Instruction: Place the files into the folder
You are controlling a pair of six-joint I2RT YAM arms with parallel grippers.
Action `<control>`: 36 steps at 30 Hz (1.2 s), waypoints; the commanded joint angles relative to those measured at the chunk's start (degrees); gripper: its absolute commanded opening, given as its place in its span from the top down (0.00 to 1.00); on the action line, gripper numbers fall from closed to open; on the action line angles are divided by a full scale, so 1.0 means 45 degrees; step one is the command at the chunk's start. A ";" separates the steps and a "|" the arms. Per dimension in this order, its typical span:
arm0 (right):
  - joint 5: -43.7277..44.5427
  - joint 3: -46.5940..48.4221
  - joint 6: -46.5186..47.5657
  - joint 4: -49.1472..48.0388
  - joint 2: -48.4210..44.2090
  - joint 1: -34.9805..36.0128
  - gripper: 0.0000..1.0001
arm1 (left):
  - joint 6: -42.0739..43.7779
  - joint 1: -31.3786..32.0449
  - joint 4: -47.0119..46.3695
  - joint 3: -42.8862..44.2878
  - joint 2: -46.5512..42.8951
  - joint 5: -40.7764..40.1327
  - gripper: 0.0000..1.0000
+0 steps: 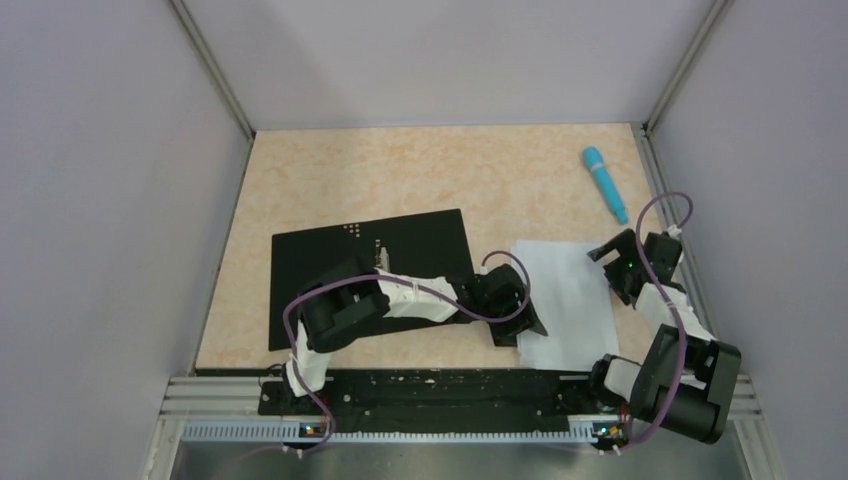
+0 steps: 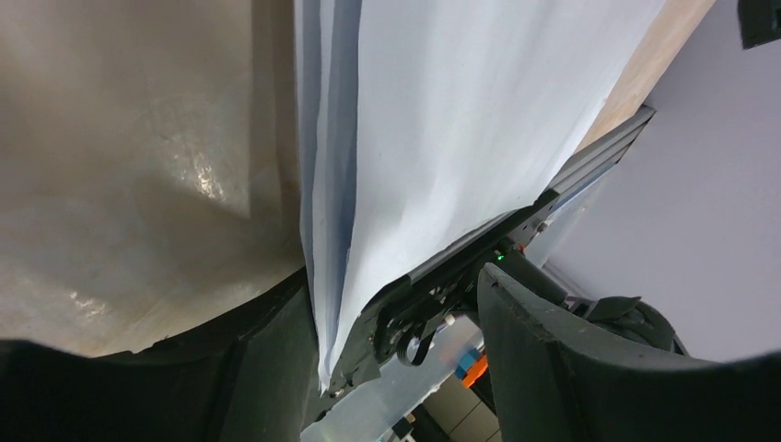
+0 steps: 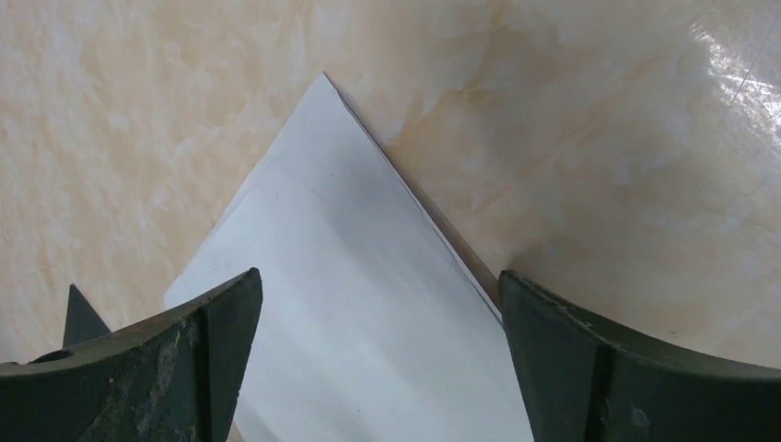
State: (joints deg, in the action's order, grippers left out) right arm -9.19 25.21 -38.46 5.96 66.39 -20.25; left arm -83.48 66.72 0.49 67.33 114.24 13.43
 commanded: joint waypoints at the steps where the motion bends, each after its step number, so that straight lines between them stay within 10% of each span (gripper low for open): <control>1: -0.0562 -0.0534 0.0367 0.1849 0.0600 0.0119 0.01 | -0.0231 -0.0338 0.0352 -0.0753 0.0632 -0.1974 0.34; 17: -0.1492 -0.0304 0.0777 0.1438 0.1506 0.0168 0.01 | 0.1319 -0.1736 -0.1849 -0.0045 0.2041 -0.1186 0.44; 22: -0.1613 -0.0354 0.0703 0.1146 0.1651 0.0193 0.01 | 0.2331 -0.2099 -0.1859 0.0310 0.2474 -0.0791 0.61; 26: -0.1659 -0.0125 0.0703 0.1079 0.1538 0.0513 0.01 | 0.4294 -0.2567 -0.0508 0.1471 0.2645 -0.0716 0.99; 36: -0.4252 0.1292 0.0213 -0.1567 0.1450 0.2661 0.01 | 0.8445 -0.5802 0.1304 0.1206 -0.0740 0.3506 1.00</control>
State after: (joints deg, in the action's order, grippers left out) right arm -20.38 27.57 -36.12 2.92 71.70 -11.27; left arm -54.78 47.48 1.06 73.84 118.67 18.35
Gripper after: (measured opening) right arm 0.987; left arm 0.012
